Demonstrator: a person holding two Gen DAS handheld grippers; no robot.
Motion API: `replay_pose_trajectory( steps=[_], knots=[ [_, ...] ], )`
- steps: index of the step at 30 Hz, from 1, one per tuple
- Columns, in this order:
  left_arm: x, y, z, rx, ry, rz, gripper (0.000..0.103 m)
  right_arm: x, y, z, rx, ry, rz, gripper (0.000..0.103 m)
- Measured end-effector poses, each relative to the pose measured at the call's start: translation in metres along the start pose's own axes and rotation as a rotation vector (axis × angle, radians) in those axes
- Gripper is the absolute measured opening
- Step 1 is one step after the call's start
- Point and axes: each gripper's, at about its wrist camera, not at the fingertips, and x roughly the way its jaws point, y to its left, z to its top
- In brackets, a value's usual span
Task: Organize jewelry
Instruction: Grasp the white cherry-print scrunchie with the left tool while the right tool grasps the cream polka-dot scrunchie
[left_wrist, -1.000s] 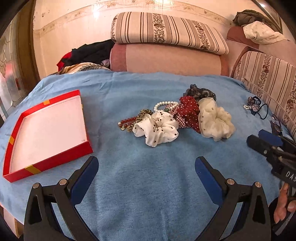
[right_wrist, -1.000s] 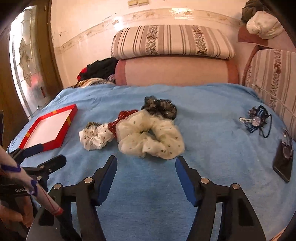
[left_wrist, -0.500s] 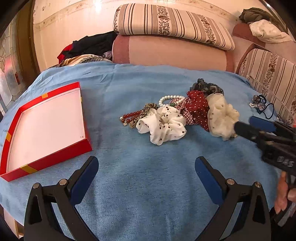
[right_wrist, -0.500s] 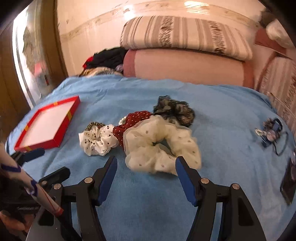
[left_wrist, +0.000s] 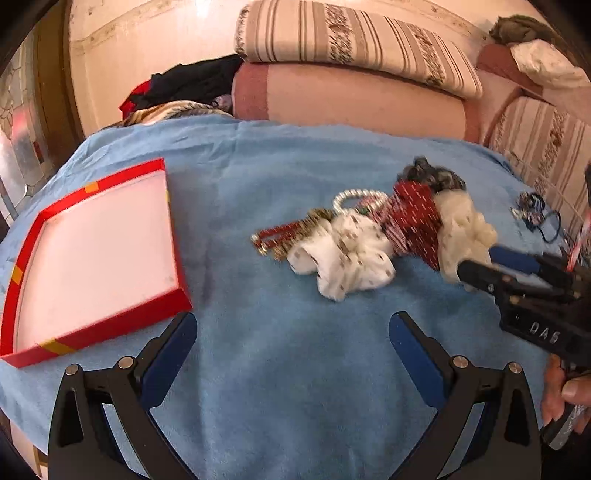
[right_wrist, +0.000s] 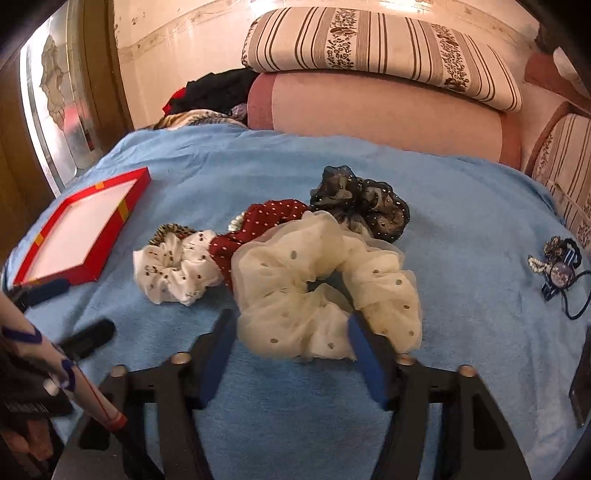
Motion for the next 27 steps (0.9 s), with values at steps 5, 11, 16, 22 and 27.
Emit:
replay_pose_trajectory(
  steps=[5,11,16,22,27],
  knots=[
    [0.003,0.019,0.005,-0.074,0.003,-0.019,0.103,0.012,0.008,-0.001,-0.063,0.024,-0.013,0.025],
    [0.001,0.021,0.007,-0.086,-0.006,-0.074,0.103,-0.003,-0.015,0.0,0.055,-0.014,0.042,0.009],
    [0.006,0.023,0.018,-0.088,-0.009,-0.124,0.087,-0.022,-0.03,0.0,0.139,-0.08,0.051,0.008],
    [0.033,0.017,0.032,-0.079,0.047,-0.198,0.054,-0.032,-0.041,0.002,0.21,-0.119,0.074,0.008],
    [0.054,0.003,0.029,-0.069,0.118,-0.234,0.055,-0.028,-0.043,0.0,0.219,-0.095,0.082,0.008]
  ],
)
